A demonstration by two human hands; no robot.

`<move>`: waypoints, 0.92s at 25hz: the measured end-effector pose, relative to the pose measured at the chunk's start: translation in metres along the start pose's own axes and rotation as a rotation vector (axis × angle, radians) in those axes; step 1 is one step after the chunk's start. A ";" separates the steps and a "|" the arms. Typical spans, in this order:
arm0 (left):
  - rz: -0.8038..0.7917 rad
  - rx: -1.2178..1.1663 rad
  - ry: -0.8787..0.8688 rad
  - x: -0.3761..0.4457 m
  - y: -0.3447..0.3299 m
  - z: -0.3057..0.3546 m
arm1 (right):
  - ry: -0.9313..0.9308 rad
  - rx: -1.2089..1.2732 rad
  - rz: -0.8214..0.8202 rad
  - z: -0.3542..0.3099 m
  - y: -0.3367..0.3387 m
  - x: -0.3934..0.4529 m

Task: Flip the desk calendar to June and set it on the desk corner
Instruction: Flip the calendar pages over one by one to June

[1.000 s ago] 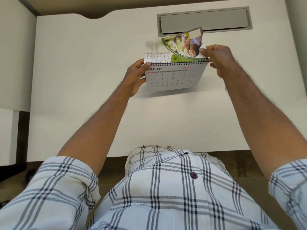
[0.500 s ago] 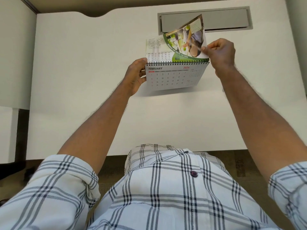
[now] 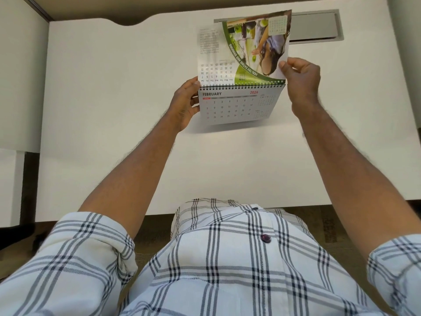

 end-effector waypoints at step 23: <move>-0.093 0.053 -0.070 -0.002 0.002 -0.005 | 0.101 -0.323 -0.266 0.054 0.026 -0.039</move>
Point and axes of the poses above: each hand's wrist, its own x-axis towards the middle knuckle, its own y-axis out of the back of the hand, z = x × y, the point moved 4 cm from there along x, towards the middle knuckle, and after that the axes turned 5 degrees about -z, right-handed, at the moved point
